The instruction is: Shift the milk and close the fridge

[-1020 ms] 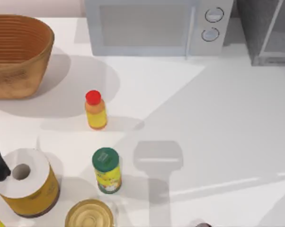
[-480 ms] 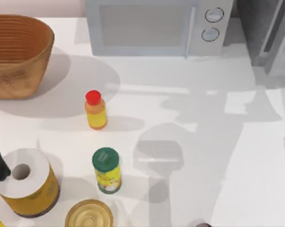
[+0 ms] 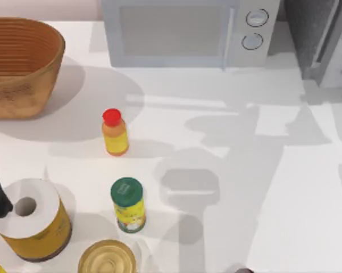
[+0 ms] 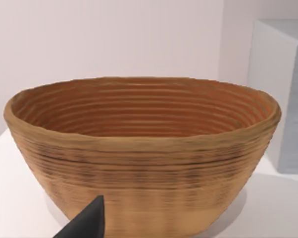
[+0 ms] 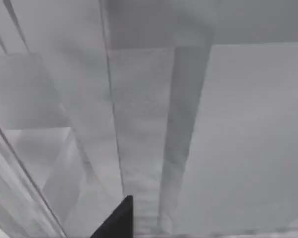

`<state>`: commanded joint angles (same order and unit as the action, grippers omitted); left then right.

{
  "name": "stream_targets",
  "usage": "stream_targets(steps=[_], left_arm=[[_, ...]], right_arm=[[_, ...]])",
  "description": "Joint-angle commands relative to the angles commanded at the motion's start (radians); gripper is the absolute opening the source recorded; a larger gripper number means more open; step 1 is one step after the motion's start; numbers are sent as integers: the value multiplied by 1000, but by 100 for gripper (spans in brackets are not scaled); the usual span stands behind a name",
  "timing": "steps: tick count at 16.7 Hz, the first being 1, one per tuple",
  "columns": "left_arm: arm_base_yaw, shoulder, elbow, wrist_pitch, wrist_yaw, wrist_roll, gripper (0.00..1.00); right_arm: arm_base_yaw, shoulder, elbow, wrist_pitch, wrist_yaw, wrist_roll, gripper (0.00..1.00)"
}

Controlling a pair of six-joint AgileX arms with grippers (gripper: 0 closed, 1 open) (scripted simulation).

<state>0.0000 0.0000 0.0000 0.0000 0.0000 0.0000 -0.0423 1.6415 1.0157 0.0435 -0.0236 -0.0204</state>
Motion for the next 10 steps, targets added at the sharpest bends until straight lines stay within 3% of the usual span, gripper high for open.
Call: stream_targets(steps=[10], left_arm=[[0,0,0,0,0,0,100]], right_arm=[[3,326,416,-84,6,2,100]])
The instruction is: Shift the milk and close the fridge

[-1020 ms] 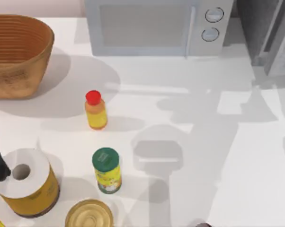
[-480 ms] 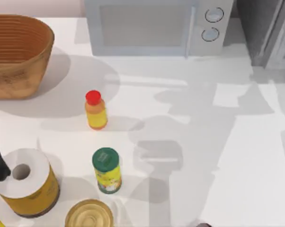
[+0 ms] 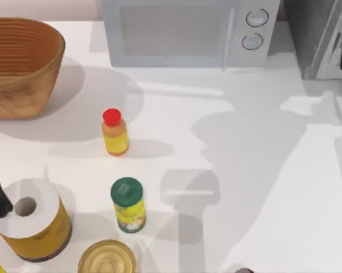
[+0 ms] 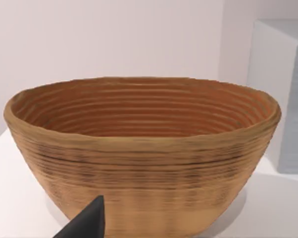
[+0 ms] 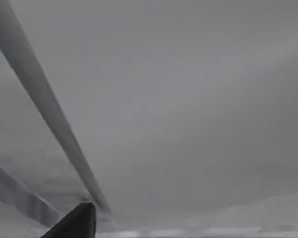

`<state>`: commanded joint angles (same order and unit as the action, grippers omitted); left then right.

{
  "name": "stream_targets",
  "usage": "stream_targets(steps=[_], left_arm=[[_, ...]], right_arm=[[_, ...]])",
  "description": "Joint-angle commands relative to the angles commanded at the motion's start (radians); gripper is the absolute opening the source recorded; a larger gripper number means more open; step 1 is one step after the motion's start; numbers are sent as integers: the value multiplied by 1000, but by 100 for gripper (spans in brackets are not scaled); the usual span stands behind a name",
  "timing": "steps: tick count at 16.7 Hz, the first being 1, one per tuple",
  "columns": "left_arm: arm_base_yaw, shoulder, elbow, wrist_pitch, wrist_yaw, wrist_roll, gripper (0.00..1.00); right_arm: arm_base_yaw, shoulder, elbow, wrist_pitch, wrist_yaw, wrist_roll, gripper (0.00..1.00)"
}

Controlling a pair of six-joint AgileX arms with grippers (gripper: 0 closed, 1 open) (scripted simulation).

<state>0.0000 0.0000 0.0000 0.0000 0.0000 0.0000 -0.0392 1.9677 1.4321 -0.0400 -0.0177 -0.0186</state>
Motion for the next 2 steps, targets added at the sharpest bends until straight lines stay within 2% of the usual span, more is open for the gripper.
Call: stream_targets(steps=[2], left_arm=[[0,0,0,0,0,0,100]], right_arm=[[0,19,21,-6,1,0,100]])
